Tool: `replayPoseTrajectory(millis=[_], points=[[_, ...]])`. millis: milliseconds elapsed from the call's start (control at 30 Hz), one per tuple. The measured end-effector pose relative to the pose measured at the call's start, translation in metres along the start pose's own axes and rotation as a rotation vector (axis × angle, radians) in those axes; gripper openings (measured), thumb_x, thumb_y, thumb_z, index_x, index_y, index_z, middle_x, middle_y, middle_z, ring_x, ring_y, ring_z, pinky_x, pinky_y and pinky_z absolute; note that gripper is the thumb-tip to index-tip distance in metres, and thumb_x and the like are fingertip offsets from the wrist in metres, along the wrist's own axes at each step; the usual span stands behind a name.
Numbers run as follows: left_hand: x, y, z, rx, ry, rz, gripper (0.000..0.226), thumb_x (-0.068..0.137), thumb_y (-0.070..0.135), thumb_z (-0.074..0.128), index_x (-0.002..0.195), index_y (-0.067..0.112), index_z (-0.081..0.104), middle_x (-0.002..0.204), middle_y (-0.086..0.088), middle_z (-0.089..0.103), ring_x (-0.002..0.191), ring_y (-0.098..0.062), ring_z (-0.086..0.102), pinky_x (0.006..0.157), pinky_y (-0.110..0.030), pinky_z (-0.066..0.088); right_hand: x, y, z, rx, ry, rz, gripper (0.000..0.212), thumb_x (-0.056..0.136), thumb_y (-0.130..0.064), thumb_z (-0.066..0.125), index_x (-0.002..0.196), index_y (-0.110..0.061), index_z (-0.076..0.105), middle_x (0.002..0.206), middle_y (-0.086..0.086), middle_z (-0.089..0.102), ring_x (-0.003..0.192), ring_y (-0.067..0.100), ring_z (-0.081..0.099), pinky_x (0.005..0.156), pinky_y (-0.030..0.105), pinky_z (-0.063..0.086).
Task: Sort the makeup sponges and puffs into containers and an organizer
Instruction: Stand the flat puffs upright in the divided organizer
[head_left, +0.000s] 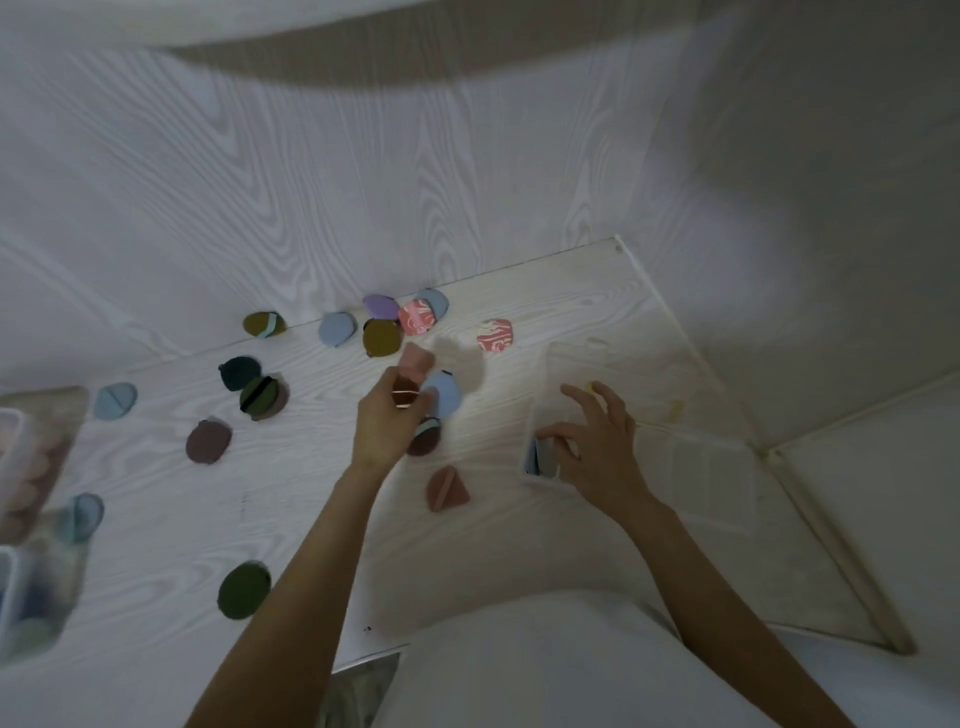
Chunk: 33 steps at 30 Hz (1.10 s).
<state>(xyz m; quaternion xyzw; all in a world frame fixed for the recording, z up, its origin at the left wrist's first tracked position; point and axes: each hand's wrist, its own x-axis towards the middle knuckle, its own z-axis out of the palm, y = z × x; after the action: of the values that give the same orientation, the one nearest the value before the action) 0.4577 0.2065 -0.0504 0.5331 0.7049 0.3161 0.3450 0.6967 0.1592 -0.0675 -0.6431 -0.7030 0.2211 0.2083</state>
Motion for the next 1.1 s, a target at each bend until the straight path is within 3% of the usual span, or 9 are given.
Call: replayPoseTrajectory(millis=[67,167,333,433,567,700,800,967,1100], points=[[-0.028,0.023,0.018,-0.069,-0.117,0.143,0.014,0.083,0.015,0.068,0.095,0.016,0.061,0.088,0.008,0.065,0.078,-0.001,0.061,0.063,-0.009,0.048,0.001,0.003,-0.001,-0.007,-0.019,0.013,0.038,0.082,-0.034,0.037,0.085,-0.024,0.073,0.140,0.007,0.046,0.136,0.036,0.021,0.104,0.052,0.021],[-0.050,0.036,0.046,-0.019,-0.237,0.320,0.015,0.082,0.010,0.068,0.096,0.014,0.063,0.088,0.008,0.063,0.079,-0.004,0.061,0.070,-0.008,0.048,0.003,0.009,-0.001,-0.017,0.033,-0.017,0.039,0.081,-0.031,0.034,0.082,-0.021,0.072,0.134,0.007,0.053,0.133,0.035,0.026,0.097,0.052,0.029],[-0.047,0.034,0.061,0.057,-0.264,0.557,0.011,0.080,0.006,0.068,0.090,0.011,0.066,0.088,0.003,0.065,0.080,-0.011,0.060,0.076,-0.015,0.048,0.004,0.015,-0.011,0.024,0.084,-0.006,0.025,0.082,-0.006,0.052,0.091,-0.018,0.072,0.134,0.007,0.053,0.133,0.037,0.030,0.099,0.047,0.027],[-0.036,0.036,0.058,0.212,-0.305,0.774,0.008,0.082,0.012,0.062,0.089,0.012,0.067,0.090,-0.002,0.067,0.079,-0.009,0.058,0.070,-0.011,0.042,0.004,0.017,-0.018,0.088,0.115,0.023,0.030,0.078,-0.010,0.046,0.093,-0.018,0.071,0.132,0.009,0.053,0.132,0.036,0.031,0.100,0.045,0.026],[-0.013,0.042,0.047,0.309,-0.337,1.008,0.011,0.087,0.017,0.058,0.088,0.013,0.069,0.094,-0.001,0.069,0.080,-0.015,0.065,0.065,-0.027,0.054,0.004,0.018,-0.017,0.128,0.124,0.043,0.025,0.080,-0.008,0.052,0.093,-0.018,0.071,0.127,0.012,0.055,0.125,0.039,0.037,0.100,0.052,0.032],[-0.002,0.050,0.049,0.409,-0.516,1.059,0.008,0.085,0.011,0.063,0.088,0.015,0.069,0.099,-0.001,0.069,0.081,-0.018,0.067,0.065,-0.028,0.054,0.000,0.017,-0.014,0.065,0.098,0.052,0.021,0.081,-0.008,0.059,0.096,-0.018,0.070,0.128,0.013,0.054,0.124,0.039,0.038,0.100,0.050,0.031],[0.001,0.055,0.060,0.417,-0.565,1.069,0.009,0.083,0.008,0.063,0.086,0.014,0.069,0.098,-0.002,0.070,0.076,-0.020,0.068,0.063,-0.028,0.054,-0.001,0.017,-0.016,-0.037,0.069,0.005,0.024,0.081,-0.008,0.064,0.103,-0.017,0.067,0.130,0.011,0.053,0.127,0.035,0.039,0.099,0.047,0.033],[0.004,0.055,0.064,0.388,-0.553,1.098,0.010,0.084,0.014,0.061,0.086,0.016,0.070,0.099,-0.001,0.069,0.078,-0.016,0.067,0.065,-0.025,0.052,-0.007,0.019,-0.021,-0.090,-0.041,-0.054,0.048,0.081,-0.044,0.053,0.121,-0.019,0.058,0.133,0.004,0.052,0.126,0.025,0.044,0.104,0.043,0.029],[0.005,0.053,0.066,0.350,-0.570,1.082,0.021,0.086,0.023,0.051,0.087,0.015,0.070,0.096,0.000,0.069,0.079,-0.012,0.063,0.068,-0.021,0.049,-0.010,0.023,-0.023,-0.100,-0.124,-0.090,0.065,0.075,-0.051,0.058,0.131,-0.019,0.050,0.142,0.004,0.043,0.131,0.024,0.038,0.110,0.042,0.020]])
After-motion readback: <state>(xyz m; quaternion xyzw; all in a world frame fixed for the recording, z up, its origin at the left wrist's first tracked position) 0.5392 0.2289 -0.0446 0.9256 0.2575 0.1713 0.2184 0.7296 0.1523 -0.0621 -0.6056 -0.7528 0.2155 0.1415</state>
